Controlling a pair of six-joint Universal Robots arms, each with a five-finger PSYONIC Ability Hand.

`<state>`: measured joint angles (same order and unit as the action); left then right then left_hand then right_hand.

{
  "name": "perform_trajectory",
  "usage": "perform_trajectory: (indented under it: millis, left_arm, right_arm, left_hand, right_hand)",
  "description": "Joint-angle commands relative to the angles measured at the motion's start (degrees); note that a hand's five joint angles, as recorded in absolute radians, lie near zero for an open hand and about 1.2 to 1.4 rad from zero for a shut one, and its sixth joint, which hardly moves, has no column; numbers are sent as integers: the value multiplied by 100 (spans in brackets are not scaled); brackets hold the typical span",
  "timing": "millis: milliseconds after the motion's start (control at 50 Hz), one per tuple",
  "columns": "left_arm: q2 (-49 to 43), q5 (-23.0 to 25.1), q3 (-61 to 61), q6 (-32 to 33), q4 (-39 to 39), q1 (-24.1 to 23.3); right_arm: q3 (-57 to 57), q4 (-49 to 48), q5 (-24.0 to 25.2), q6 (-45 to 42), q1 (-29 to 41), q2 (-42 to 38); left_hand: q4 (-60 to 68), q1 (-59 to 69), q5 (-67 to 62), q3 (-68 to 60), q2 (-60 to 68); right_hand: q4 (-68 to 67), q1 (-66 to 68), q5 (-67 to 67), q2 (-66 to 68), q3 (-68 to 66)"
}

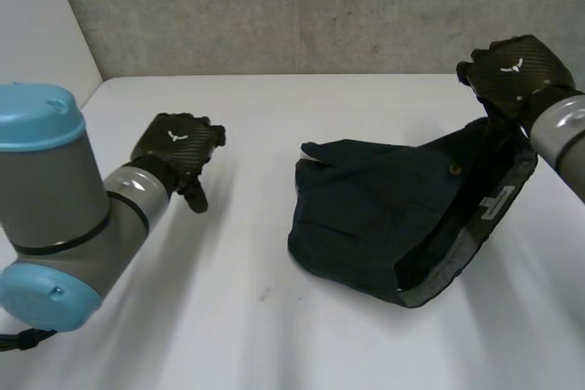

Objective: Fold the shorts.

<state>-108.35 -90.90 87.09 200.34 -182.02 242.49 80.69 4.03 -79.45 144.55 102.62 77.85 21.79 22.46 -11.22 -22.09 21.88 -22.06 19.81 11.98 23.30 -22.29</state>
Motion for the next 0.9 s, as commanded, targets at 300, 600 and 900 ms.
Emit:
perform_trajectory:
  millis: [300,600,900]
  left_arm:
    - [-1127,-77,-324,-83,-633,-598]
    - [-1118,-42,-219,-408,-624,-545]
    - [-1118,2,-139,-443,-624,-572]
  right_arm:
    - [1388,698,-1053,1752,2384,328]
    - [1362,-253,-2390,1374,3150,-877]
    - [686,-341,-2180,188,3062,230]
  left_hand:
    - [138,71,-194,-108,129]
    - [138,71,-194,-108,129]
    - [87,21,-144,-58,78]
  right_hand:
    - [-468,693,475,343,-444]
    - [-4173,4398,4181,4049,-4150]
    - [-5794,6019,5802,5670,-5771]
